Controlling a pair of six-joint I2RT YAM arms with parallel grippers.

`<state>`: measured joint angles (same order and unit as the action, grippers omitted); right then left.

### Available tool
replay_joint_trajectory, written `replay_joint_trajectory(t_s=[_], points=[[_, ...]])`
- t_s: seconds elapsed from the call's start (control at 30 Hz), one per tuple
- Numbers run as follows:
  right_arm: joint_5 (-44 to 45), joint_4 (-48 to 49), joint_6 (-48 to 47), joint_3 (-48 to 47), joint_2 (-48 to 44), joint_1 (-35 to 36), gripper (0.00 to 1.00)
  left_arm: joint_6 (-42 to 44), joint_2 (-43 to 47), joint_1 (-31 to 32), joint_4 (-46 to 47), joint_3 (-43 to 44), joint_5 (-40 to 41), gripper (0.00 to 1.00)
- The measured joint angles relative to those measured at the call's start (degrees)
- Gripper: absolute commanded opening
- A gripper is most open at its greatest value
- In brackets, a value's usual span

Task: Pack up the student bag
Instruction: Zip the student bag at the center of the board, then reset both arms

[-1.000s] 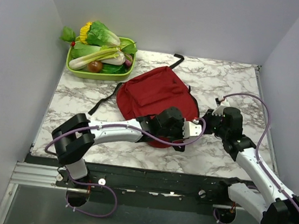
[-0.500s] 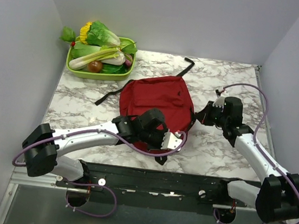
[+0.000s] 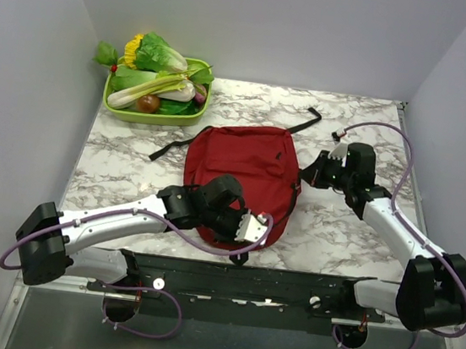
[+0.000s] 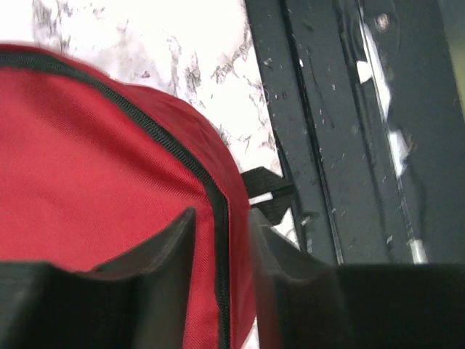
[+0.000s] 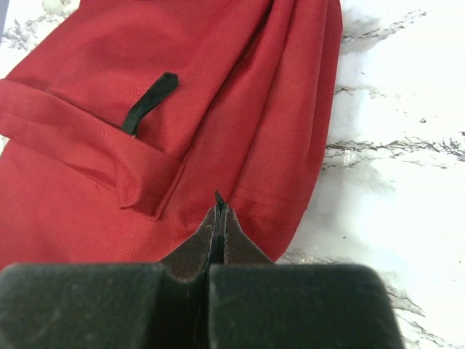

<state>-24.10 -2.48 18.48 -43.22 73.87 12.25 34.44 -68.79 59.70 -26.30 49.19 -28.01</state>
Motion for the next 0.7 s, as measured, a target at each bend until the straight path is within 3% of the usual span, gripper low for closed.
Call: replay_joint_trajectory(t_s=[0.03,0.1,0.13,0.3,0.43,0.7], points=[[-0.1,-0.2,0.0,0.0,-0.6,0.0,0.27,-1.0,-0.2,0.0,0.4,0.3,0.7,0.62],[-0.3,-0.9,0.4,0.0,-2.1,0.0,0.61,-4.3,-1.6,-0.4,0.8,2.3,2.0,0.87],[-0.3,-1.2,0.7,0.0,-2.8,0.0,1.0,-5.9,-2.9,-1.3,0.8,4.4,2.1,0.99],[0.0,-6.7,0.9,-0.2,-7.3,0.0,1.0,-15.0,-10.0,-8.9,1.8,17.8,2.0,0.99],[0.7,-13.7,-0.5,-2.5,-11.1,-0.1,1.0,-19.8,-10.8,-15.8,2.1,23.8,1.5,0.99],[9.4,-25.9,-2.9,-13.9,-15.3,-0.1,1.0,-25.0,-8.1,-25.8,-3.6,27.8,3.0,0.99]])
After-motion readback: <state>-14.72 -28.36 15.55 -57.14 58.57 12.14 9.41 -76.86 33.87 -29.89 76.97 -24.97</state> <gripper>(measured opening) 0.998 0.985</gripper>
